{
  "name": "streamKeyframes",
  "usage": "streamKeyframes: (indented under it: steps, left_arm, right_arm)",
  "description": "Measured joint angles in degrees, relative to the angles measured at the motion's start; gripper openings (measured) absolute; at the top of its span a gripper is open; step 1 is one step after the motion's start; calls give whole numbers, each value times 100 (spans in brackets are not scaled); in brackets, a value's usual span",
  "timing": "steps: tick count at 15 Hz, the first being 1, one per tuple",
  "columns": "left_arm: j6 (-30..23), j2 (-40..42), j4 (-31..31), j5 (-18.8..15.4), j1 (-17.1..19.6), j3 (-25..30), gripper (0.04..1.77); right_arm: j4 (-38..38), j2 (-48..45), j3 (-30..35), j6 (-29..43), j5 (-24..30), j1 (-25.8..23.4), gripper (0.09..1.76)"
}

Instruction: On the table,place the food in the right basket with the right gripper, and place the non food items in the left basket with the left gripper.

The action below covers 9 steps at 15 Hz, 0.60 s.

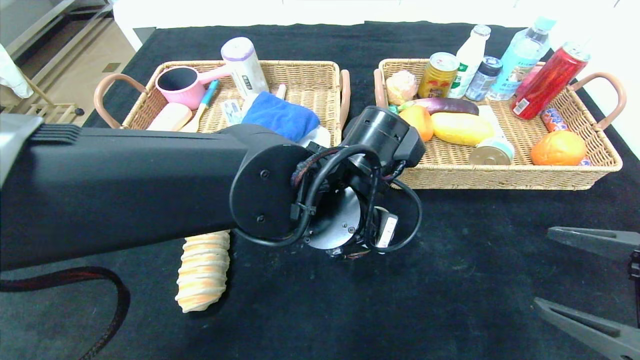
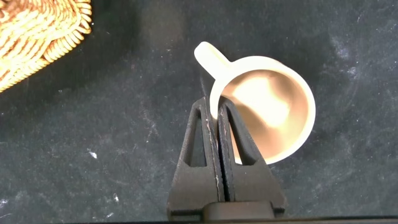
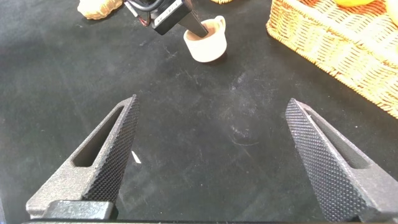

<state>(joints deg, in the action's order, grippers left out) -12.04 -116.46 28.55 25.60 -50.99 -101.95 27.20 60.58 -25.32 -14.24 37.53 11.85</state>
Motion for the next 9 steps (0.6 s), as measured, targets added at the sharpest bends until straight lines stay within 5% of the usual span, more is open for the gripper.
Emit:
streamKeyframes:
  steps: [9]
  left_arm:
    - [-308,417,11,-11,-16,82,12]
  right_arm:
    - [4,-73,-22,38,4,9,171]
